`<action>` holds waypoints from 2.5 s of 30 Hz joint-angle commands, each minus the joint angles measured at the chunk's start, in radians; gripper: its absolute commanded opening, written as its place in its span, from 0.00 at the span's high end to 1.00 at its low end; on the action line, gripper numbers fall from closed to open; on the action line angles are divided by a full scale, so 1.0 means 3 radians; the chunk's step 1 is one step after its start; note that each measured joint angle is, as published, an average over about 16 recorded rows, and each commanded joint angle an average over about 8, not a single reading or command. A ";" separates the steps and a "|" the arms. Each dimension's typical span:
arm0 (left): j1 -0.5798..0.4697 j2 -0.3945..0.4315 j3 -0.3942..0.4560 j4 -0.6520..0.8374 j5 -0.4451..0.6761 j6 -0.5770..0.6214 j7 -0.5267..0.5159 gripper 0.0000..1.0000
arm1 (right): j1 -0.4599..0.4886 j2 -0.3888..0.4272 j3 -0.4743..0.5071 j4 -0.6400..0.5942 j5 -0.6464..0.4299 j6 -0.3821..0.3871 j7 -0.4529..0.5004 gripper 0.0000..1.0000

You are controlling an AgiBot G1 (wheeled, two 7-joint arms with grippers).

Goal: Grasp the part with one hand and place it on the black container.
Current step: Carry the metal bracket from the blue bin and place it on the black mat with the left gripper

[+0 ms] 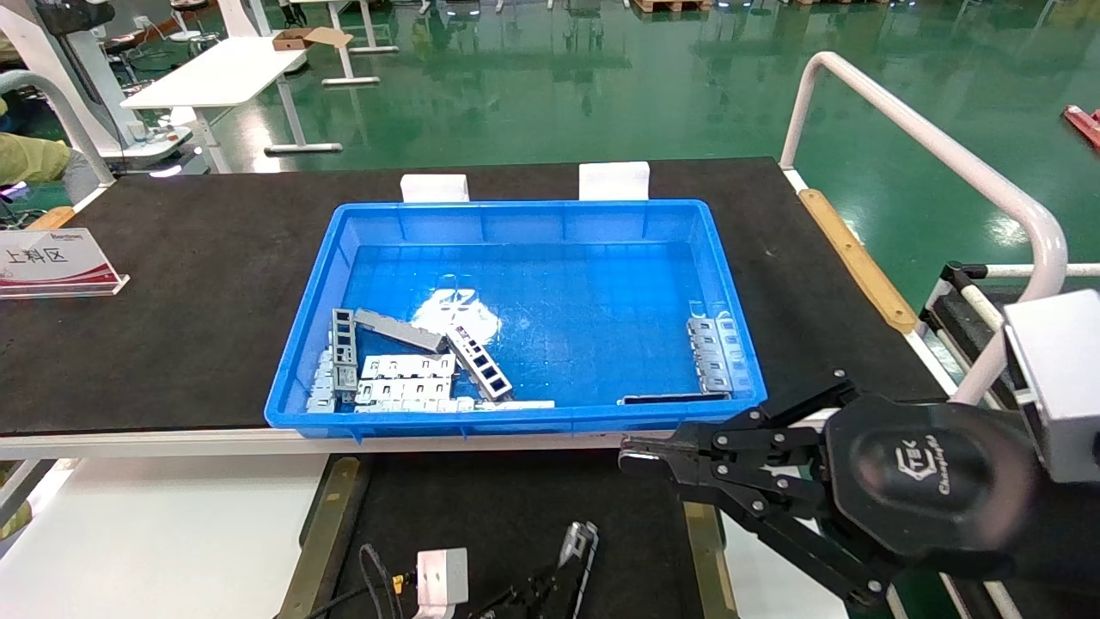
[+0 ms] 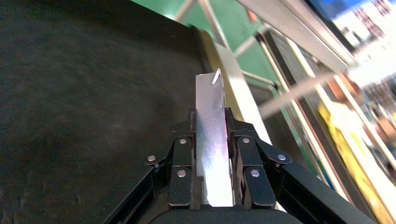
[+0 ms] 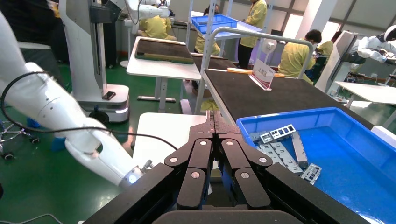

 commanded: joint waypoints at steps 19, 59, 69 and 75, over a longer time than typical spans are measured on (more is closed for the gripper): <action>-0.0017 0.0747 -0.0589 0.0686 0.0138 -0.0195 0.0267 1.00 | 0.0001 0.0002 -0.0004 0.0000 0.0003 0.0002 -0.0002 1.00; -0.1000 0.0763 0.0401 0.1722 -0.0248 -0.0464 -0.0143 0.96 | 0.0003 0.0005 -0.0011 0.0000 0.0008 0.0005 -0.0006 0.74; -0.1035 0.0761 0.0522 0.1727 -0.0213 -0.0553 -0.0246 0.00 | 0.0003 0.0005 -0.0013 0.0000 0.0009 0.0006 -0.0007 0.00; -0.1049 0.0758 0.0552 0.1703 -0.0168 -0.0604 -0.0320 0.00 | 0.0003 0.0006 -0.0014 0.0000 0.0010 0.0006 -0.0007 0.00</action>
